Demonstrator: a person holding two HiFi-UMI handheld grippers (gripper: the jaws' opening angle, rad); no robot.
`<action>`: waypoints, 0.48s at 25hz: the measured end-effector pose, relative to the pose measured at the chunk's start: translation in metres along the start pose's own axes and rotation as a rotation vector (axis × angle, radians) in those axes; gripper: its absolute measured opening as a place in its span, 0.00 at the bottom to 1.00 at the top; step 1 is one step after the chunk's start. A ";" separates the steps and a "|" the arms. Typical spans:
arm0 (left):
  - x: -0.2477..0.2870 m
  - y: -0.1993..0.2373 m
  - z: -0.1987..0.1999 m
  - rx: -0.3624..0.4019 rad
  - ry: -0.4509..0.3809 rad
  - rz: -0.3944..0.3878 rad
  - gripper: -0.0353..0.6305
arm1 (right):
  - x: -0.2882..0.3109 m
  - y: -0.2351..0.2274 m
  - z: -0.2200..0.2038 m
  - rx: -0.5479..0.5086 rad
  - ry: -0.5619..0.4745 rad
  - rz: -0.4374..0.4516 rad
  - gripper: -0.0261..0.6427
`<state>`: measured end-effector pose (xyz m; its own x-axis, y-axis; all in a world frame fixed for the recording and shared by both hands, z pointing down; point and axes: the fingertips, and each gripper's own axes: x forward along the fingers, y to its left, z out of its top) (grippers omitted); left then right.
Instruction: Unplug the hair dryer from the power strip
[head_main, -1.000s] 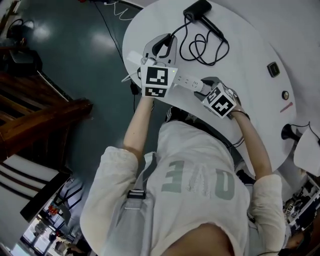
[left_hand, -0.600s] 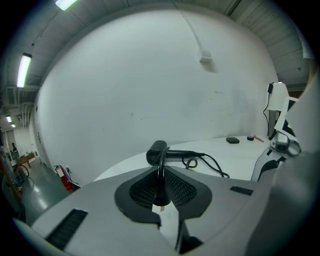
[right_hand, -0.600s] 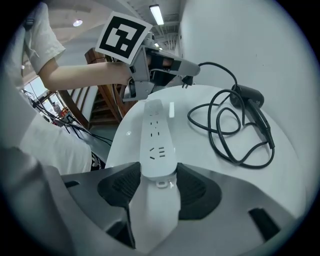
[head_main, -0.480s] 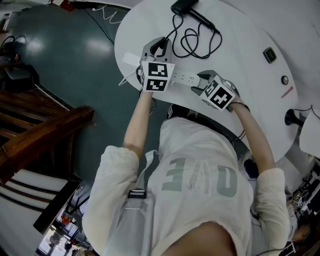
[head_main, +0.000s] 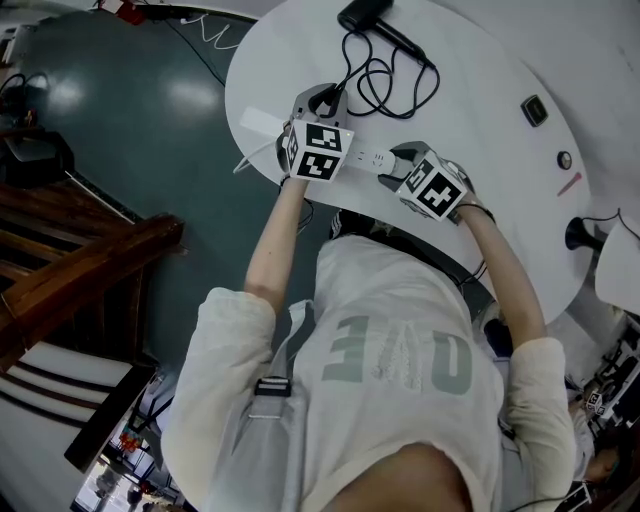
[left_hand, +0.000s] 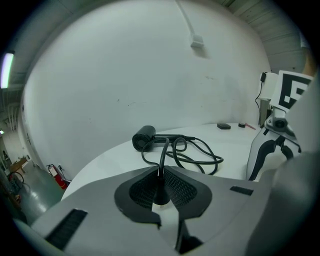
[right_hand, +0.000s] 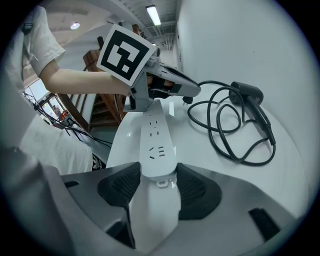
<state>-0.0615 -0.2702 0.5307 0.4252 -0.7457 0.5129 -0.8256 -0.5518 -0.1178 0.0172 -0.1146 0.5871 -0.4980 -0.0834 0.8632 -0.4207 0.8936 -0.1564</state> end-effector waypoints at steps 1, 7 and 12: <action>0.002 0.000 0.000 0.000 0.009 -0.005 0.12 | 0.000 0.000 0.000 0.001 -0.001 0.000 0.39; 0.007 0.000 -0.004 -0.027 0.045 -0.025 0.12 | 0.000 0.000 0.000 0.012 -0.007 0.000 0.39; 0.005 -0.001 -0.001 -0.017 0.020 -0.022 0.12 | 0.001 -0.001 -0.001 0.016 -0.013 0.001 0.39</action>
<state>-0.0589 -0.2727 0.5343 0.4361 -0.7258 0.5320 -0.8222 -0.5616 -0.0921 0.0181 -0.1150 0.5890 -0.5079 -0.0885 0.8569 -0.4322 0.8866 -0.1646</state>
